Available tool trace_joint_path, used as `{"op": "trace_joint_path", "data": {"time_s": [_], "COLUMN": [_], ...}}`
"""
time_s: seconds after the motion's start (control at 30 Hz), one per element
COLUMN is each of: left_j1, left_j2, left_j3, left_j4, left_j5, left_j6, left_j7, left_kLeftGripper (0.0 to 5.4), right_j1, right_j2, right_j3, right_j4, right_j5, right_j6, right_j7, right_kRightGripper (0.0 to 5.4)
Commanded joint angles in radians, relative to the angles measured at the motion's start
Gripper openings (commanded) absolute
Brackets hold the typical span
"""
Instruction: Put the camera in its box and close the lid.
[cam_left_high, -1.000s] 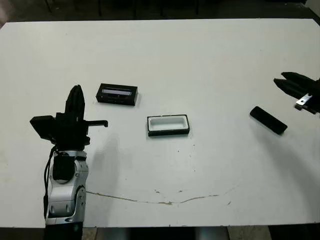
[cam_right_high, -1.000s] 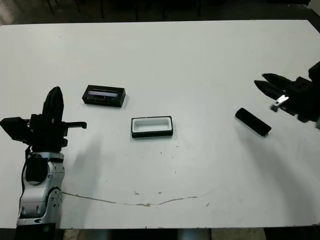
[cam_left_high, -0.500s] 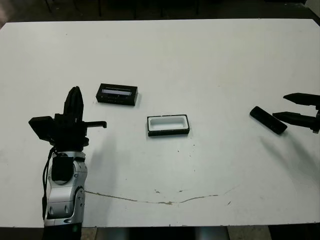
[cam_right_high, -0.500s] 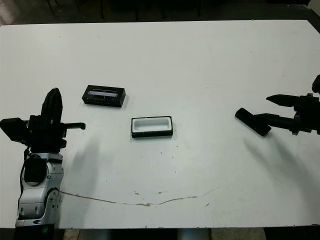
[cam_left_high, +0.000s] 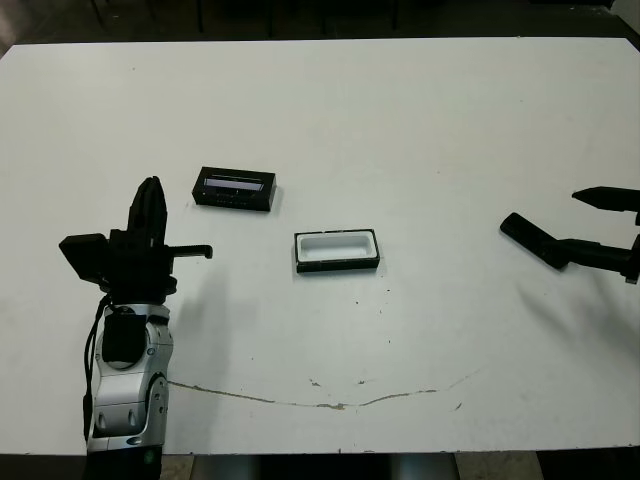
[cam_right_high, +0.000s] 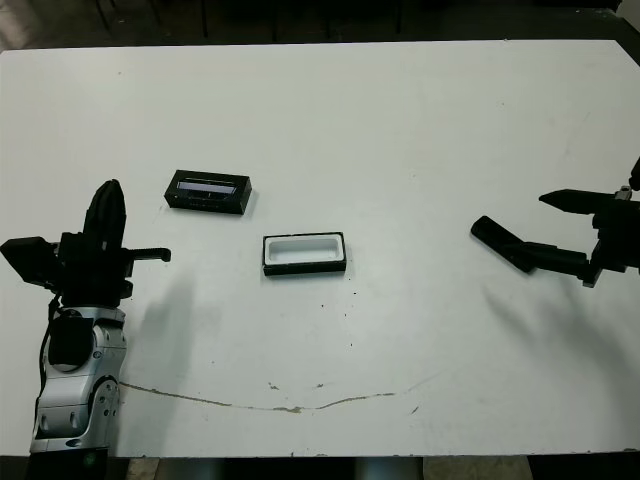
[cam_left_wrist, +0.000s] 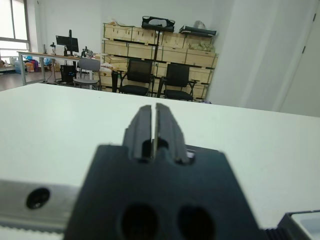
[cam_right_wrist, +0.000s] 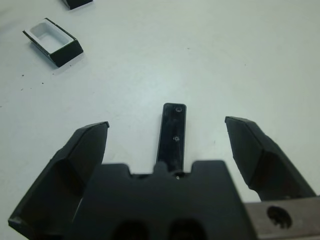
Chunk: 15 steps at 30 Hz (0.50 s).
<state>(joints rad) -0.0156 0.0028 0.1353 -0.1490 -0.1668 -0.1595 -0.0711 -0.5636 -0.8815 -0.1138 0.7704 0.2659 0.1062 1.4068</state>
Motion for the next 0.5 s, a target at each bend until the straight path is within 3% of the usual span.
{"op": "trace_joint_path", "data": {"time_s": [0.03,0.23,0.5], "left_j1": [0.018,0.017,0.009], "left_j2": [0.018,0.021,0.025], "left_j3": [0.009,0.013,0.018], "left_j4": [0.011,0.012,0.017], "left_j5": [0.001,-0.007,-0.012], "left_j6": [0.008,0.011,0.019], "left_j7": [-0.004,-0.011,-0.020], "left_kLeftGripper": [0.00,0.00,0.00], "right_j1": [0.032,0.086,0.179], "right_j2": [0.004,0.005,0.036], "right_j3": [-0.009,-0.013,-0.037], "right_j4": [-0.013,-0.072,-0.176], "right_j5": [0.006,0.005,0.032], "right_j6": [0.065,0.142,0.149], "right_j7": [-0.023,-0.080,-0.133], "right_kRightGripper": [5.39,5.39,5.39]}}
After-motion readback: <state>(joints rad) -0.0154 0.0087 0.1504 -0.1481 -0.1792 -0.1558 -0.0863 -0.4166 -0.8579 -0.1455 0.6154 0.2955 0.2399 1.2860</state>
